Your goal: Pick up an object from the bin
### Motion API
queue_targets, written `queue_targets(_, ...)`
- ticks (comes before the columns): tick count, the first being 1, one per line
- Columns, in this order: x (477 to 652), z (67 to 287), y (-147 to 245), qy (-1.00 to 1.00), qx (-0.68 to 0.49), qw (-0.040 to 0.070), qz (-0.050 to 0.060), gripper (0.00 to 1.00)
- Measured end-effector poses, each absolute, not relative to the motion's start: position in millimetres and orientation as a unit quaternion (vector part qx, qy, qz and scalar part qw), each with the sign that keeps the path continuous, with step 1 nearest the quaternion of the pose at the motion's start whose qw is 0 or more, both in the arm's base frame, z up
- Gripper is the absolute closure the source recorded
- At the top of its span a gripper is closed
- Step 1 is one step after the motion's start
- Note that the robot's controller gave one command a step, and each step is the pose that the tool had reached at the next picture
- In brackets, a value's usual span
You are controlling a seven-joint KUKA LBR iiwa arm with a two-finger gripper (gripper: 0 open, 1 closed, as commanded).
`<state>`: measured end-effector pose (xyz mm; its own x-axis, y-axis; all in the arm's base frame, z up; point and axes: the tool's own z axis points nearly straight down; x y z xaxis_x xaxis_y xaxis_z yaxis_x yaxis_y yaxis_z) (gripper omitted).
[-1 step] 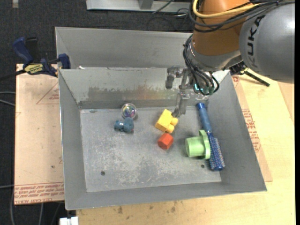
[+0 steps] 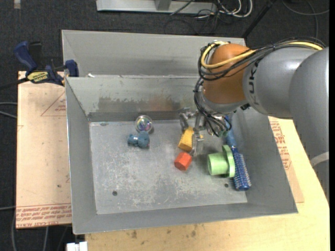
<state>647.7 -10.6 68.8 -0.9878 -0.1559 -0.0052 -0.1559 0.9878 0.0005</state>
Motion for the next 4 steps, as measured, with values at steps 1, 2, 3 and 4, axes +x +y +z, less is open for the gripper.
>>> queue_targets(1,643.2,102,-13,0.997,-0.082,0.003,0.000,0.00)
queue_targets(2,648.5,101,-6,0.991,-0.131,0.002,0.000,0.00)
queue_targets(3,642.7,68,-14,0.989,-0.150,-0.001,0.000,0.00)
queue_targets(4,643.4,69,-13,0.989,-0.149,0.001,0.001,0.00)
